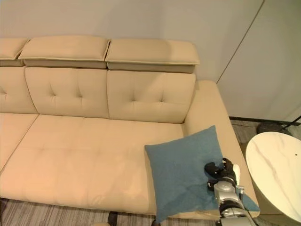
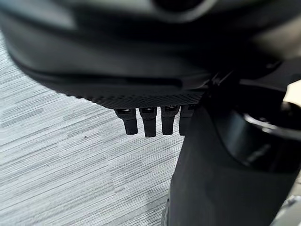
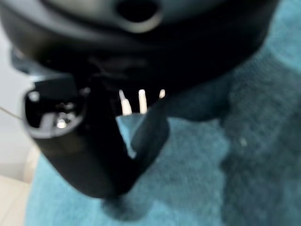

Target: Pick up all the scattered cushions and arrange them neatly on the sofa.

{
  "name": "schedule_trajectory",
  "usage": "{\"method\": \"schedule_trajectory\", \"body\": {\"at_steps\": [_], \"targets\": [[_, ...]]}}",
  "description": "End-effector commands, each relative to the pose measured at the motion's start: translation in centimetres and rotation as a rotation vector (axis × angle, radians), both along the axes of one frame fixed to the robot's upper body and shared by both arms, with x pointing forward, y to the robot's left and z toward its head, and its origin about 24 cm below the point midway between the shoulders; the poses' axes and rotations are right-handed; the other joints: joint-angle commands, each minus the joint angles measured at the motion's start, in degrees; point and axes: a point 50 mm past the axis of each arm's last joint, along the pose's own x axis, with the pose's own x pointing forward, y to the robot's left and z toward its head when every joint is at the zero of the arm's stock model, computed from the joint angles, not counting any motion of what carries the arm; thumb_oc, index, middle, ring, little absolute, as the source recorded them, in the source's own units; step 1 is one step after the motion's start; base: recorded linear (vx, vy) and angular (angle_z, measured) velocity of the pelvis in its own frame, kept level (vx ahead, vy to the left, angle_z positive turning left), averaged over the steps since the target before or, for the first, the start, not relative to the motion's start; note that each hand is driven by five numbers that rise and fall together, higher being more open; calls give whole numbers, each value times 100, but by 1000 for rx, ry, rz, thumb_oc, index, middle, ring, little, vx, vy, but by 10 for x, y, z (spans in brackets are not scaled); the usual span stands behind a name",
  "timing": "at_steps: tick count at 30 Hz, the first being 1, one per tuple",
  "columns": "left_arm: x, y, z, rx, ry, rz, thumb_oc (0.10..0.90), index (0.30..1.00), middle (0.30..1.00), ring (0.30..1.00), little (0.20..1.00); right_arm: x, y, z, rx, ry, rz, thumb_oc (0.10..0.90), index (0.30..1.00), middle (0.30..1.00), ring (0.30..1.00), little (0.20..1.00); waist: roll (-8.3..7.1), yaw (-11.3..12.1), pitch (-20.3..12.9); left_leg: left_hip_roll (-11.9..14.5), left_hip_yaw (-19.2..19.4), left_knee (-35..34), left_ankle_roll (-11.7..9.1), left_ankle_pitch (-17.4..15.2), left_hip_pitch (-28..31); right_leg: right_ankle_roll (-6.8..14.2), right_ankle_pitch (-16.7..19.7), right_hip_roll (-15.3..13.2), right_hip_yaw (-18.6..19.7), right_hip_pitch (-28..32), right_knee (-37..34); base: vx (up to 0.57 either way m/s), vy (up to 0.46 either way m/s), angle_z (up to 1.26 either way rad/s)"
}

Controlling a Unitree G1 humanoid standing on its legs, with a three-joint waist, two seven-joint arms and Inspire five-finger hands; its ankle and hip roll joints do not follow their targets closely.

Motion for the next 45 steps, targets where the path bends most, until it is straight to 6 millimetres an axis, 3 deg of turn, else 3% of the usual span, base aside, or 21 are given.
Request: {"method": "schedule_trajectory", "body": {"at_steps": [1, 2, 9, 12, 14, 17, 19, 21, 22, 25, 26, 27, 29, 33, 36, 43, 45], "targets": [[-1, 7, 1, 41, 40, -21, 800, 900, 900, 900, 900, 16, 37, -13, 103, 4, 114, 483, 425, 425, 425, 425, -143, 162, -55, 48, -63, -61, -104, -141, -258, 264, -213, -311, 20, 30, 69, 0, 0, 0], [2, 7, 1, 38, 35, -29, 800, 900, 900, 900, 900, 14, 41, -17, 119, 21, 131, 400, 300, 300, 300, 300, -148, 167, -55, 46, -74, -61, -103, -144, -254, 262, -220, -312, 4, 44, 69, 0, 0, 0], [16, 3, 1, 22, -5, -51, 800, 900, 900, 900, 900, 4, 65, -38, 124, 152, 258, 400, 300, 300, 300, 300, -155, 201, -107, 23, -117, -61, -109, -155, -221, 255, -260, -316, -56, 109, 69, 0, 0, 0], [28, 3, 3, -8, -80, 114, 800, 900, 900, 900, 900, -3, 68, -43, 111, 171, 297, 400, 300, 300, 300, 300, -168, 217, -137, 4, -166, -61, -103, -164, -214, 259, -272, -325, -95, 139, 69, -6, -13, 8], [37, 2, 4, -18, -125, 149, 800, 900, 900, 900, 900, -1, 70, -39, 163, 84, 241, 400, 300, 300, 300, 300, -170, 174, -150, -1, -175, -61, -96, -171, -201, 263, -272, -331, -92, 143, 69, -2, 3, 15], [63, -3, 9, -60, -231, 170, 800, 900, 900, 900, 900, 23, 80, -5, 174, -157, 322, 400, 300, 300, 300, 300, -164, 54, -162, 5, -120, -61, -91, -198, -172, 285, -248, -351, -55, 130, 69, -1, 6, 2], [71, -6, 11, -75, -267, 170, 800, 900, 900, 900, 900, 27, 83, 7, 161, -217, 361, 400, 300, 300, 300, 300, -159, 23, -164, 7, -109, -61, -87, -209, -162, 291, -244, -358, -37, 126, 69, -10, 11, -6], [100, -14, 21, -119, -393, 158, 800, 900, 900, 900, 900, 41, 92, 52, 83, -413, 508, 400, 300, 300, 300, 300, -158, -71, -192, 21, -60, -61, -81, -245, -120, 314, -230, -383, 2, 115, 69, -7, 21, -7], [100, -14, 21, -119, -393, 157, 800, 900, 900, 900, 900, 41, 92, 52, 83, -412, 508, 400, 300, 300, 300, 300, -156, -66, -191, 22, -58, -61, -82, -246, -116, 314, -231, -382, 4, 119, 69, 3, 21, -11], [123, -23, 31, -188, -504, 201, 800, 900, 900, 900, 900, 48, 107, 89, 58, -580, 598, 400, 300, 300, 300, 300, -159, -128, -223, 36, -4, -61, -75, -289, -70, 329, -213, -400, 47, 119, 69, 3, 14, -15], [140, -26, 39, -201, -580, 225, 800, 900, 900, 900, 900, 50, 127, 113, 84, -714, 665, 400, 300, 300, 300, 300, -165, -177, -246, 51, 47, -61, -67, -312, -33, 332, -197, -414, 86, 119, 69, 1, 14, -14], [140, -25, 39, -201, -580, 224, 800, 900, 900, 900, 900, 49, 127, 113, 84, -714, 665, 400, 300, 300, 300, 300, -167, -173, -245, 51, 50, -61, -67, -313, -29, 333, -197, -414, 88, 121, 69, 10, 18, -8], [155, -28, 49, -184, -646, 173, 800, 900, 900, 900, 900, 47, 143, 131, 134, -827, 720, 400, 300, 300, 300, 300, -187, -213, -269, 58, 86, -61, -63, -338, 12, 335, -189, -418, 128, 127, 69, 12, 12, -7], [172, -29, 60, -226, -752, 350, 800, 900, 900, 900, 900, 34, 179, 161, 260, -1005, 851, 400, 300, 300, 300, 300, -242, -291, -341, 89, 193, -61, -60, -388, 92, 339, -165, -425, 204, 118, 69, 11, 7, -15], [177, -30, 63, -228, -776, 398, 800, 900, 900, 900, 900, 25, 195, 170, 373, -1071, 887, 400, 300, 300, 300, 300, -260, -337, -377, 106, 262, -61, -51, -409, 118, 343, -151, -425, 259, 107, 69, 1, 1, -1], [163, -44, 49, -273, -685, 492, 800, 900, 900, 900, 900, 8, 223, 180, 659, -1140, 951, 400, 300, 300, 300, 300, -275, -406, -433, 129, 341, -61, -37, -446, 181, 337, -134, -427, 336, 106, 69, 7, 15, -5], [155, -44, 41, -215, -618, 459, 800, 900, 900, 900, 900, 4, 228, 186, 749, -1168, 964, 400, 300, 300, 300, 300, -291, -425, -452, 136, 352, -61, -43, -443, 176, 332, -124, -428, 357, 82, 69, 0, 0, 0]]}}
